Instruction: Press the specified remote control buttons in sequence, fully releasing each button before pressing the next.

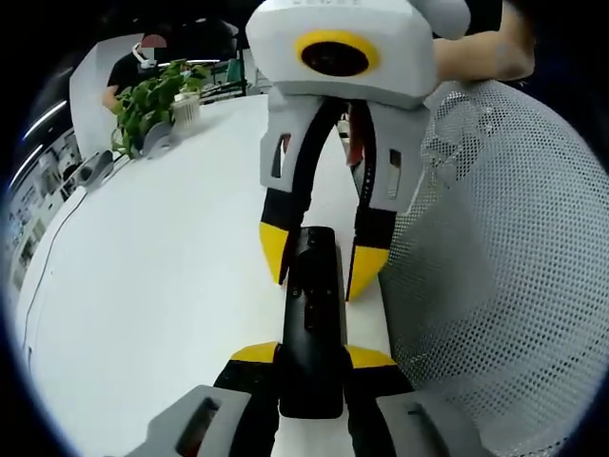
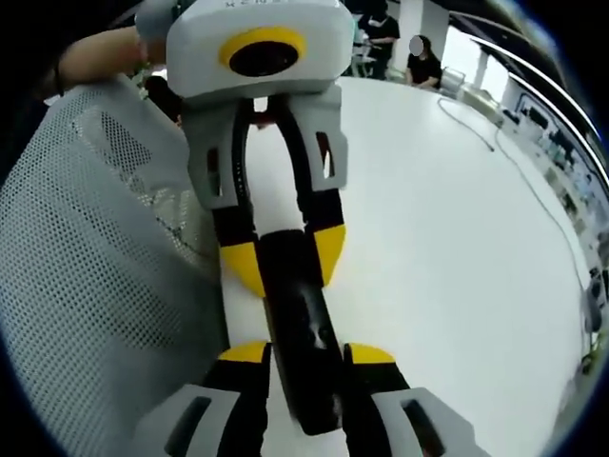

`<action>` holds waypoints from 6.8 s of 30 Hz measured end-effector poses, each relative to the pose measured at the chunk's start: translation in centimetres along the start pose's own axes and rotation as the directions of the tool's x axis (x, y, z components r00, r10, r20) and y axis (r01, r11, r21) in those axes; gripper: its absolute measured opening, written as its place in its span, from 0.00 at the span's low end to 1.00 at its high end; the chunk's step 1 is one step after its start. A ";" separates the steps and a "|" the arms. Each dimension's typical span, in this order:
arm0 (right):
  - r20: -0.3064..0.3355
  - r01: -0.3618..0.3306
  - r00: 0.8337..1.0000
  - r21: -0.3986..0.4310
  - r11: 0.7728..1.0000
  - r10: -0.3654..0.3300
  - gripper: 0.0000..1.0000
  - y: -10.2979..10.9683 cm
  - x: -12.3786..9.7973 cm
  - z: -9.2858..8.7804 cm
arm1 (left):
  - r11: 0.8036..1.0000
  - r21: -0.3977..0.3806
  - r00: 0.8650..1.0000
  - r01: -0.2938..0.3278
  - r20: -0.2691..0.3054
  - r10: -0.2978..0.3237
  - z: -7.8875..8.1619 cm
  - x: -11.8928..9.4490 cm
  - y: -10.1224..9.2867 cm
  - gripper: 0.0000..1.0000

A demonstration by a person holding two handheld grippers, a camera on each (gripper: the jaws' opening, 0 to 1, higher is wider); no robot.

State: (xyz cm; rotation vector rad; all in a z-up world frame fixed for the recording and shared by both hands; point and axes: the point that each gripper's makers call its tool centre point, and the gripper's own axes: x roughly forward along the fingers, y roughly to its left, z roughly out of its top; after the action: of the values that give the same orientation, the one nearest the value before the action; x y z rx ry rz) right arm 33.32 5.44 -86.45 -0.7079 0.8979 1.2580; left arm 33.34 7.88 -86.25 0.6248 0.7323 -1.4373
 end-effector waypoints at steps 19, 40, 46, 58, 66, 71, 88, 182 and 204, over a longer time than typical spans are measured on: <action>0.006 -0.005 1.000 -0.030 1.000 0.005 0.24 -0.3 0.2 -0.2 | 1.000 0.014 1.000 -0.003 -0.003 0.003 0.0 0.0 0.0 0.26; -0.002 0.000 1.000 -0.052 0.999 0.000 0.23 -0.3 0.3 -0.3 | 0.971 -0.190 0.976 -0.146 0.132 0.172 2.7 -5.3 3.1 0.64; -0.002 0.001 1.000 -0.046 0.999 -0.001 0.23 -0.4 0.3 -0.3 | 0.947 -0.248 0.943 -0.205 0.211 0.259 3.7 -8.5 3.2 0.71; -0.003 0.003 1.000 -0.039 0.999 -0.003 0.23 -0.4 0.3 -0.3 | 0.828 -0.460 0.801 -0.321 0.335 0.496 4.7 -14.9 3.4 0.86; 0.005 0.004 1.000 -0.038 0.999 -0.003 0.23 -0.4 0.3 -0.2 | 0.742 -0.538 0.685 -0.400 0.362 0.632 4.8 -18.3 3.6 0.96; 0.017 0.005 1.000 -0.036 0.999 -0.004 0.23 -0.5 0.3 -0.2 | 0.699 -0.584 0.573 -0.412 0.431 0.697 5.8 -20.6 3.6 1.00; 0.045 0.006 0.999 -0.042 0.999 -0.004 0.23 -0.4 0.3 -0.2 | 0.513 -0.780 0.277 -0.359 0.436 0.856 5.9 -25.1 1.3 1.00; -0.156 -0.079 0.987 -0.183 0.980 0.051 0.21 -18.1 0.7 1.4 | 0.481 -0.667 0.361 -0.569 0.323 0.875 4.4 -22.7 0.9 0.93; -0.185 -0.083 0.982 -0.201 0.976 0.045 0.21 -19.0 0.7 1.4 | 0.484 -0.666 0.361 -0.568 0.327 0.873 4.4 -22.8 0.9 0.93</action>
State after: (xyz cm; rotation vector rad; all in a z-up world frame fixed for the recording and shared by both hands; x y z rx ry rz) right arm 52.24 3.44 -86.92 -0.9779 0.9503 1.3752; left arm 34.75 19.23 -66.06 0.0084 0.1132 -0.4560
